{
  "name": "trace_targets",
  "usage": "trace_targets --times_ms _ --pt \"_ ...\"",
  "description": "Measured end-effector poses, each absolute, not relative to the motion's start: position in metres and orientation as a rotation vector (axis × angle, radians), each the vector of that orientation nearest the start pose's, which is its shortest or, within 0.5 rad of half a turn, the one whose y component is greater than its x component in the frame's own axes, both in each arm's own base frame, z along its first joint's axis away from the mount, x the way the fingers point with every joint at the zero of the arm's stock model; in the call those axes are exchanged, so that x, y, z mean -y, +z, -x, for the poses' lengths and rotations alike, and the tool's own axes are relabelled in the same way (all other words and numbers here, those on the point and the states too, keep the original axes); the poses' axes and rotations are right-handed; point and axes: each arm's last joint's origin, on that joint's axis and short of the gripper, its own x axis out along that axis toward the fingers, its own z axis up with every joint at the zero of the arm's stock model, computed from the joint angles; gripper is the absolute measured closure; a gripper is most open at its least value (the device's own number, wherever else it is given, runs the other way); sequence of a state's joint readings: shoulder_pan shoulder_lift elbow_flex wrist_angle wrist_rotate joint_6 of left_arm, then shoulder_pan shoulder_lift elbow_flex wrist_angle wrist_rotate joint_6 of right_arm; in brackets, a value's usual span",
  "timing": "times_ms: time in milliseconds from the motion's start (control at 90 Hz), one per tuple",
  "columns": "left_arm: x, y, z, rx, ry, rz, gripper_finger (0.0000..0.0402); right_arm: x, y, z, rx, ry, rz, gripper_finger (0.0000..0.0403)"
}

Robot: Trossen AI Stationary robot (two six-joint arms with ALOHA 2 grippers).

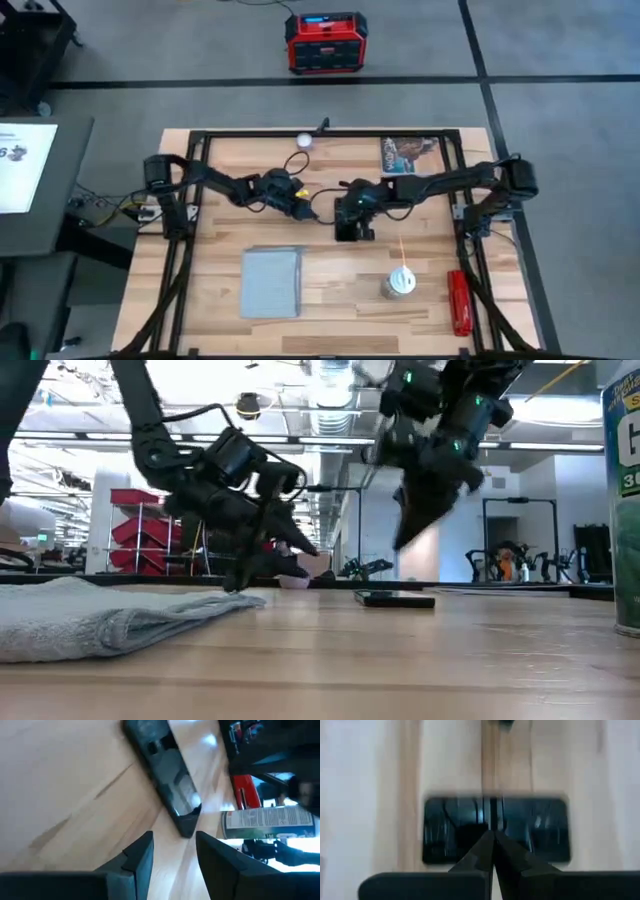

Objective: Apply microfiber cloth
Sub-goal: Spray the back of the cellphone with the cleaning bottle

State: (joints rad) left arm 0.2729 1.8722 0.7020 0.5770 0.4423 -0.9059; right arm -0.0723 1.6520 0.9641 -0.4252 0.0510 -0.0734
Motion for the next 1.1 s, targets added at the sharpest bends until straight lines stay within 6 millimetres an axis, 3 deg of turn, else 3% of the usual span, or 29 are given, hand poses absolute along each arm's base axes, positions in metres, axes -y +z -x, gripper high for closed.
trace_targets --times_ms 133,300,700,1100 --pt "-0.075 0.103 -0.337 -0.611 0.08 1.062 0.0273 0.027 0.143 -0.301 -1.203 -0.125 0.035 0.0403" --pt "-0.076 0.097 -0.337 -0.752 0.188 1.025 0.0273 0.027 0.127 -0.292 -1.2 -0.159 -0.007 0.0403" --pt "-0.079 0.097 -0.339 -0.754 0.322 1.076 0.0273 0.024 0.127 -0.296 -1.156 -0.143 0.02 0.0403" --pt "-0.078 0.091 -0.343 -0.741 0.293 1.176 0.0267 0.024 0.128 -0.301 -1.101 -0.135 0.042 0.0403"
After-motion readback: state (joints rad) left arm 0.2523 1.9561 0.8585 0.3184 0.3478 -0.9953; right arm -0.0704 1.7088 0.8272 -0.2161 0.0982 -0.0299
